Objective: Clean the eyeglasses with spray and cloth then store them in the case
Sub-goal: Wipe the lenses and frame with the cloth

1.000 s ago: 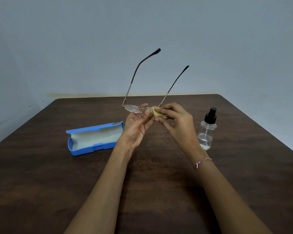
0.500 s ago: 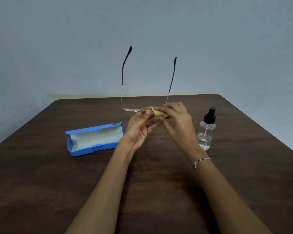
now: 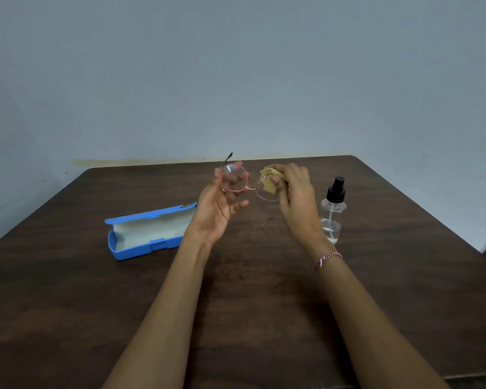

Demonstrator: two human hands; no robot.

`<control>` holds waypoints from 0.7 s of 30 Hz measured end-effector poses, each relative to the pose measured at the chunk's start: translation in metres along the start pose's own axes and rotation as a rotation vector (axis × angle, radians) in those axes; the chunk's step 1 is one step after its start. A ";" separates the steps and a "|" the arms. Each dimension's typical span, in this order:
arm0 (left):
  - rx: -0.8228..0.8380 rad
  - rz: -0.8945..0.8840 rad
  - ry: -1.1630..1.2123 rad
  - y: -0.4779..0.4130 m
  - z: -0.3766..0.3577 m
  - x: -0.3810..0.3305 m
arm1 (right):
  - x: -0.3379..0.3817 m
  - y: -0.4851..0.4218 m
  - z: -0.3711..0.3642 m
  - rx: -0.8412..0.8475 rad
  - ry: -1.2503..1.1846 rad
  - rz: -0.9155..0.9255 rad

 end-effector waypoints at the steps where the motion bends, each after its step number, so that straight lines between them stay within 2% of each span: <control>1: 0.024 0.013 0.032 0.001 -0.001 0.000 | -0.001 0.000 0.000 0.006 -0.020 -0.011; 7: 0.213 0.045 0.155 -0.007 -0.005 0.003 | -0.004 -0.001 0.002 0.021 -0.112 -0.073; 13: 0.288 0.042 0.179 -0.010 -0.004 0.005 | -0.009 0.002 0.001 0.093 -0.184 -0.149; 21: 0.337 0.071 0.147 -0.009 -0.007 0.007 | -0.013 0.001 0.009 0.080 -0.142 -0.113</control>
Point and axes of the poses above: each hand's wrist, its own y-axis away from the middle knuckle, its own z-axis out of the back of the hand, x = y × z, the point moved 4 cm from there along -y, towards the middle knuckle, and after that the axes turned 2 degrees about -y, right-handed, at the moved point
